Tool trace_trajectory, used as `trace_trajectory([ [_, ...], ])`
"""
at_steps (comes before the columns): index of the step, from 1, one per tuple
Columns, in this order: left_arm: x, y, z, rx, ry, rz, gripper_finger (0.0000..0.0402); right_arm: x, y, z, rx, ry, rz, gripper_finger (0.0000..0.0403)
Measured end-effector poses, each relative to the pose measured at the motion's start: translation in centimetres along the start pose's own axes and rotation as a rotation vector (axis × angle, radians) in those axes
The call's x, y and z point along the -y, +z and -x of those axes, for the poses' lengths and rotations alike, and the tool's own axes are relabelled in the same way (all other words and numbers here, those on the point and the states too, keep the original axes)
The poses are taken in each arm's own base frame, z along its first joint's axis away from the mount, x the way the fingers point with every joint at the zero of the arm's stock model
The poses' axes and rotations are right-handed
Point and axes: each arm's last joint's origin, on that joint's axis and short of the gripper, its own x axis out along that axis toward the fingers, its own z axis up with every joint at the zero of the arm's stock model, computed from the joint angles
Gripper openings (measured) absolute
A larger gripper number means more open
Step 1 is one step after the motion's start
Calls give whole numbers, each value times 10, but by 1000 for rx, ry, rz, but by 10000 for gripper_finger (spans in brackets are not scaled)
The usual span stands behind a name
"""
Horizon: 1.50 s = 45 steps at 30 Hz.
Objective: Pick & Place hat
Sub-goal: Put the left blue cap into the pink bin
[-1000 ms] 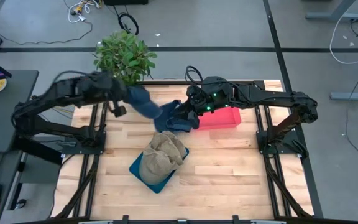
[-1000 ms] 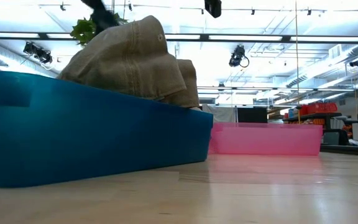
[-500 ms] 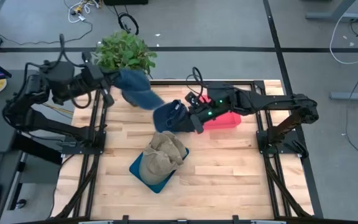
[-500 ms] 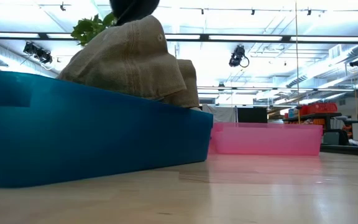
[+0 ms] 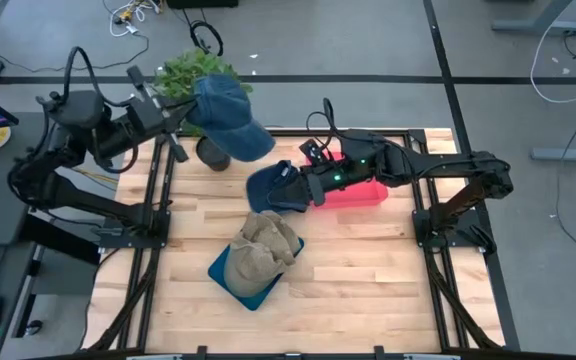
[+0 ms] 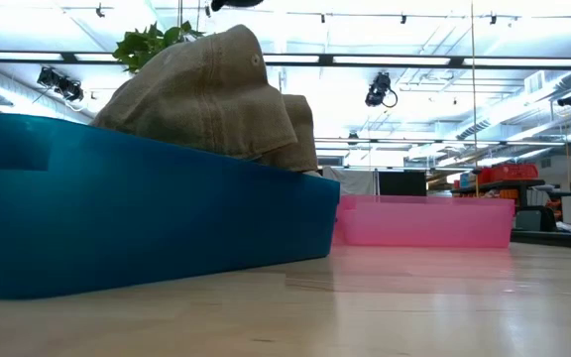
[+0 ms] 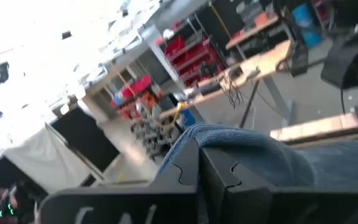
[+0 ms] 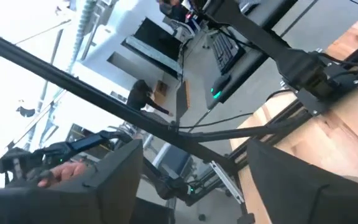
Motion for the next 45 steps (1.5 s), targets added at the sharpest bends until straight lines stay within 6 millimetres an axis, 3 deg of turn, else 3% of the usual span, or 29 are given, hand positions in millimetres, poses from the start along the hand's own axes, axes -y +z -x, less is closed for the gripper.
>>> trace_trajectory([
  [11, 6, 22, -3, 176, 18, -91, 1, -15, 8, 9, 88, 86, 4, 311],
  [21, 13, 29, -2, 223, -1, -141, 1, -23, 20, 14, 344, 80, -77, 311],
  [28, 17, 29, -6, 221, -3, -152, 1, -25, 24, 15, 420, 103, -122, 302],
  [35, 21, 29, -9, 209, -13, -186, 1, -25, 24, 16, 437, 93, -120, 218],
  [45, 21, 28, -9, 206, -16, -187, 2, -26, 25, 16, 437, 84, -39, 19],
])
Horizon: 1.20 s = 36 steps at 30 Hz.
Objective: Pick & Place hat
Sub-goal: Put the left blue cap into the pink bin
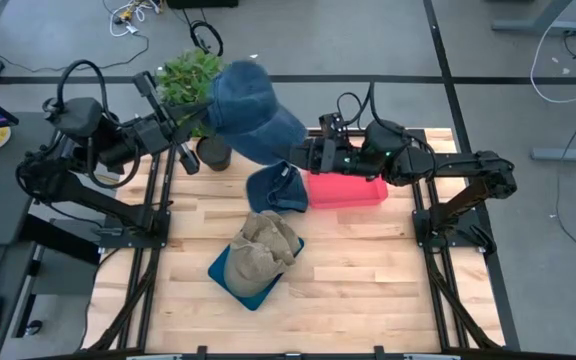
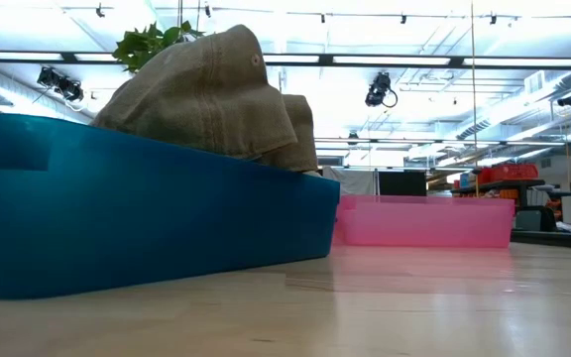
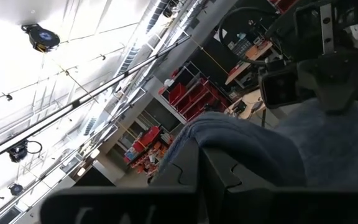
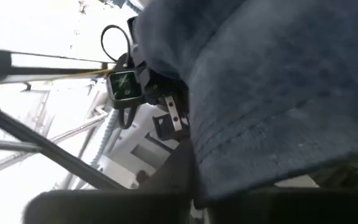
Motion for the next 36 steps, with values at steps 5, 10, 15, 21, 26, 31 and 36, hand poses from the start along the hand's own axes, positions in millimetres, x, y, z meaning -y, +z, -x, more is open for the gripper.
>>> trace_trajectory([
  [5, 1, 0, 0, -4, -6, 38, 14, 1, -1, 0, -20, -3, 28, 15],
  [10, 1, -1, 0, -5, -6, 56, 49, 3, -1, 2, -20, -49, 86, 8],
  [15, 0, -1, 1, -4, -4, 73, 107, 0, 3, 12, -5, -121, 150, 7],
  [21, -2, -1, 1, -28, 30, 98, 190, -10, 15, 41, 25, -268, 232, 6],
  [26, -3, -2, 1, -66, 65, 145, 232, -19, 25, 73, -2, -375, 269, 6],
  [31, -3, -3, 1, -83, 79, 149, 239, -22, 29, 111, -109, -500, 297, 6],
  [36, -3, -3, 1, -86, 77, 171, 235, -25, 33, 150, -208, -599, 336, 6],
])
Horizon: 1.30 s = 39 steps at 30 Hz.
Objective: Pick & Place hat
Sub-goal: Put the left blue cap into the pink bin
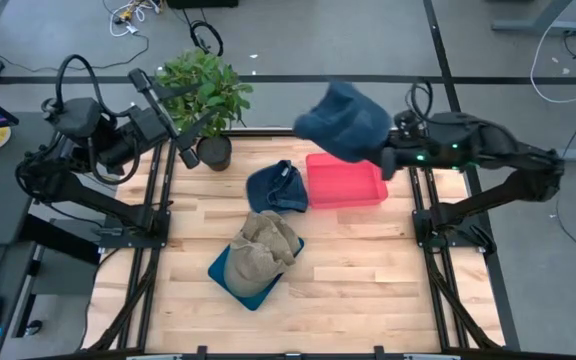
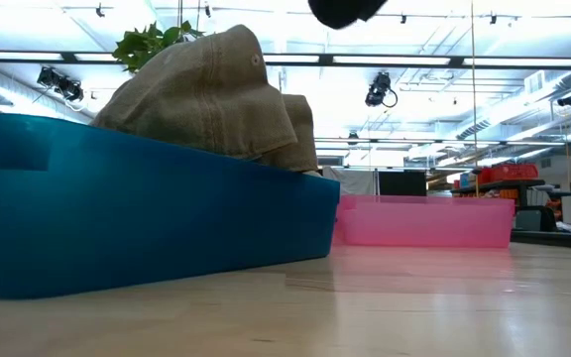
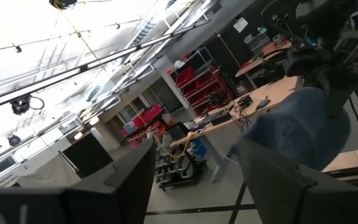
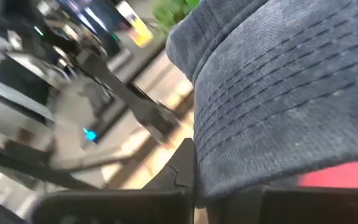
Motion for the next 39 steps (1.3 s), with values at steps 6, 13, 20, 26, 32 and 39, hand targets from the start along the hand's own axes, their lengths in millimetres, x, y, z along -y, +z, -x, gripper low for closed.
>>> trace_trajectory([
  [6, 1, 0, 0, -4, -4, 33, 234, 18, -9, 25, -111, -76, 51, 6],
  [13, 6, -6, 0, -56, -52, 84, 234, 25, -16, 30, -221, -99, 106, 6],
  [20, 16, -15, 1, -121, -179, 271, 234, 22, -19, 31, -313, 14, 205, 6],
  [26, 20, -20, 1, -175, -235, 448, 234, 24, -22, 32, -365, 16, 234, 6],
  [32, 20, -21, 2, -185, -237, 457, 234, 26, -21, 32, -342, -22, 226, 6],
  [39, 24, -22, -2, -197, -242, 444, 234, 27, -21, 32, -329, -46, 222, 6],
])
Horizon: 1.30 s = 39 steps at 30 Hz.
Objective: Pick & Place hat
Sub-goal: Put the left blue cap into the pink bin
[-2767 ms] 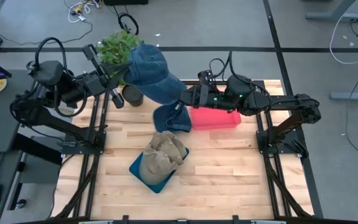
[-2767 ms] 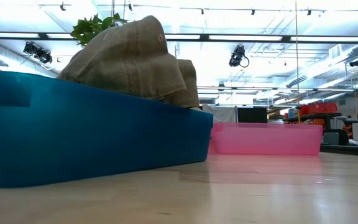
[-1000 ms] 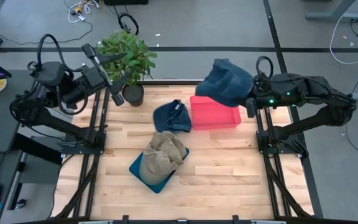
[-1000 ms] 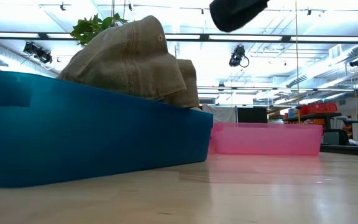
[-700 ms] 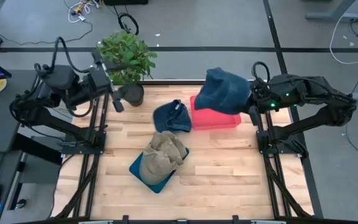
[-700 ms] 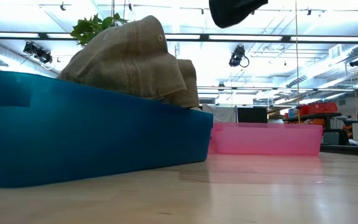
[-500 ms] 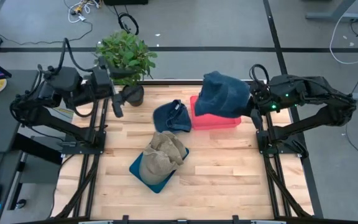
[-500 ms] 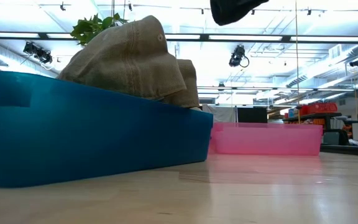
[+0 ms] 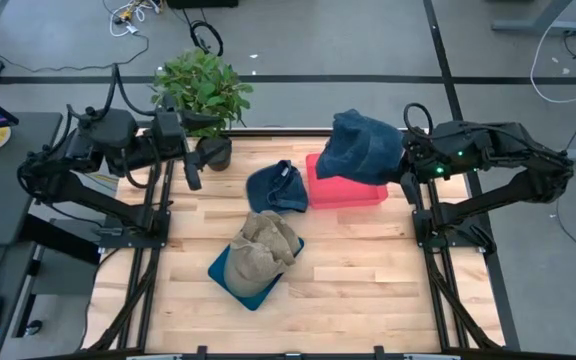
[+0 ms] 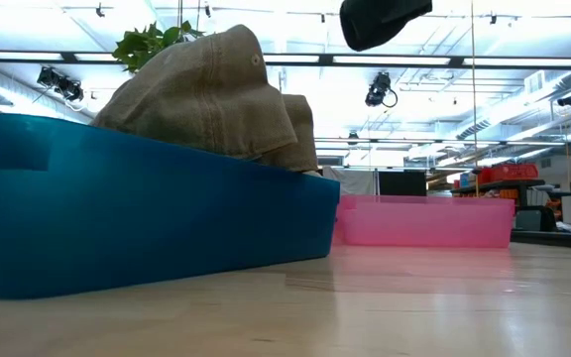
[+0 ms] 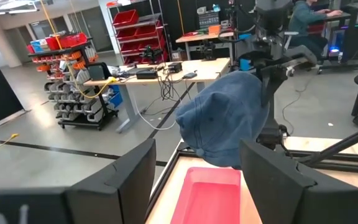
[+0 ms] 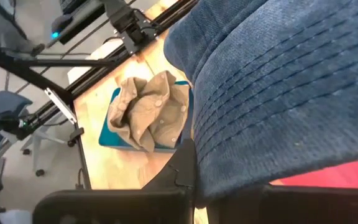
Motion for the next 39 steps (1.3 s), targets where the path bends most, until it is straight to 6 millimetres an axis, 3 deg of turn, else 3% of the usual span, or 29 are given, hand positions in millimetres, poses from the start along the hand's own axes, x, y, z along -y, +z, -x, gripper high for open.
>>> trace_trajectory([
  [4, 2, -1, -3, -8, -2, -6, 234, 4, -4, -6, -44, -32, 12, 6],
  [10, 5, -3, -8, -29, -6, -25, 234, 20, -6, -32, -137, -33, 9, 6],
  [25, 6, -10, -9, -90, -10, -23, 234, 98, 15, -101, -382, 3, 2, 6],
  [39, 6, -10, -9, -95, -10, 3, 234, 152, 26, -135, -492, -8, 2, 6],
])
